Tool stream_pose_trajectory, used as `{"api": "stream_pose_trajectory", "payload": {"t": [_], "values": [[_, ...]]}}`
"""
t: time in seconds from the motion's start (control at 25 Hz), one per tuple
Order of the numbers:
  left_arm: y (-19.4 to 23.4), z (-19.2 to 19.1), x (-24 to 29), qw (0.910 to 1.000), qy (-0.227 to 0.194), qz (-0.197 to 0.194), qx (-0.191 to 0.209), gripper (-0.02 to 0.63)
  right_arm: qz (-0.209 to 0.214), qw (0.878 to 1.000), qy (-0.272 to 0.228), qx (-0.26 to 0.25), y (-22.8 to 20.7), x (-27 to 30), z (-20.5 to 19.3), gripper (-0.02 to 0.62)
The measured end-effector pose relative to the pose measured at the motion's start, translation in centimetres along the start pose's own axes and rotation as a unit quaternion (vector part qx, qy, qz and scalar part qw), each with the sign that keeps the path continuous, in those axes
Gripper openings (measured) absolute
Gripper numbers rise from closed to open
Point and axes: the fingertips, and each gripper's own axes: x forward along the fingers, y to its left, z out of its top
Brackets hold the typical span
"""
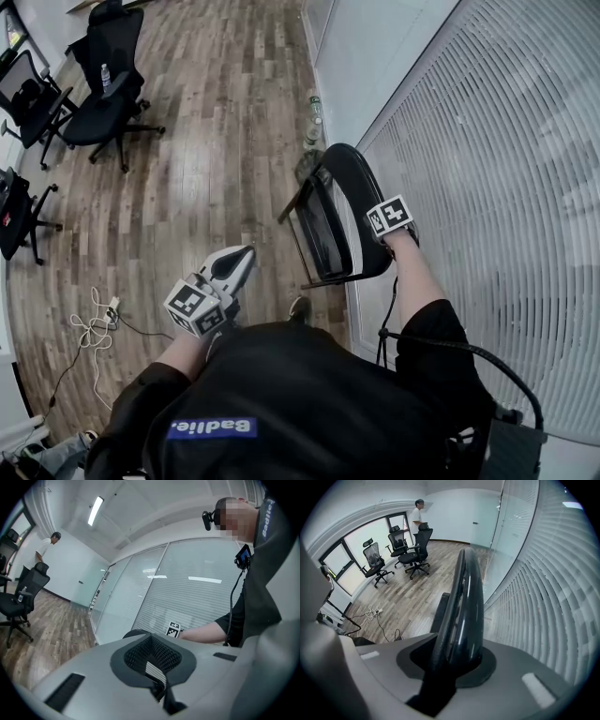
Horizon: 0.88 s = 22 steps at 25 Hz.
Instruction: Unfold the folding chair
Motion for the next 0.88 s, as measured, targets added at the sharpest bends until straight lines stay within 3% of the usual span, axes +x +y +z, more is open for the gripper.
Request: {"api": "stream_pose_trajectory", "payload": {"t": [0.44,0.88], "values": [[1.1,-1.7,1.2,0.9999,0.008,0.01,-0.002,0.006,-0.001,1.0,0.0,0.0,0.2,0.1,0.1,0.097],[0.8,-3.1,4.0,0.9998,0.013,-0.007,-0.015,0.006,0.0,1.0,-0.001,-0.002,0.7,0.2,0.1,0.097]]}}
